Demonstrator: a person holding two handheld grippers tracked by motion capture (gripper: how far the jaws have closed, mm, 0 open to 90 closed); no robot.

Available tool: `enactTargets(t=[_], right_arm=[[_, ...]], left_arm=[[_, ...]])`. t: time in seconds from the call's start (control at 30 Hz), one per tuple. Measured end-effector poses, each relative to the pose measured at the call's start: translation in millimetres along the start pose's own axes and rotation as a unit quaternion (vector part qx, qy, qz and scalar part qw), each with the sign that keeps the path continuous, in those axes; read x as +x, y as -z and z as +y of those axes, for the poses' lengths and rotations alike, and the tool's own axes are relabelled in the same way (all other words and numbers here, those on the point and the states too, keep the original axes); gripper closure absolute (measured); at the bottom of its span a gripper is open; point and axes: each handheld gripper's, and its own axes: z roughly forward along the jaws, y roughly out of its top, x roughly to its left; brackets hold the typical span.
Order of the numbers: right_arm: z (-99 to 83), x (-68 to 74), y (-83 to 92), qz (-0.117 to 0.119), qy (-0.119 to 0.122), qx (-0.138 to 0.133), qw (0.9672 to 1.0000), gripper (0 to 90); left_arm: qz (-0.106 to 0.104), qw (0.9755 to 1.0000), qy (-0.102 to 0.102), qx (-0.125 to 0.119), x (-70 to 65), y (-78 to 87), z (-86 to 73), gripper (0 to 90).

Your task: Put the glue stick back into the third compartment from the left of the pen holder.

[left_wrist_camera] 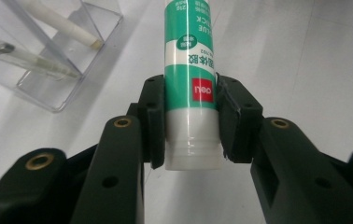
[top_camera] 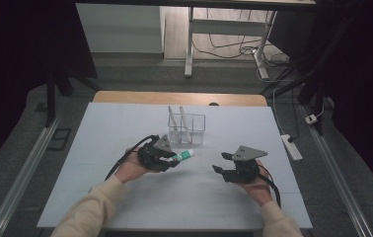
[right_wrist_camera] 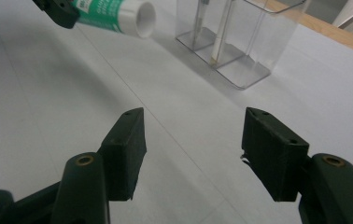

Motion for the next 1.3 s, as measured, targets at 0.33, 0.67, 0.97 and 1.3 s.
enactTargets(t=[0.33,0.67,0.97,1.3], right_arm=[[6.1,6.3,-5.9,0.008,0.009,0.002,0.9999,38.8],[10.6,11.0,-11.4,0.016,0.017,0.004,0.9997,38.8],[15.8,17.9,-19.1,0.021,0.028,0.012,0.9993,38.8],[24.2,27.1,-28.0,0.032,0.052,0.022,0.9979,39.7]], left_arm=[[-0.009,0.9998,-0.01,0.013,-4.9,-13.1,5.7,64.5],[-0.019,0.9994,-0.017,0.025,-9.6,-25.7,9.2,64.5],[-0.029,0.9986,-0.026,0.036,-16.0,-37.2,13.4,64.4],[-0.034,0.9984,-0.029,0.035,-18.3,-40.8,16.1,64.5]])
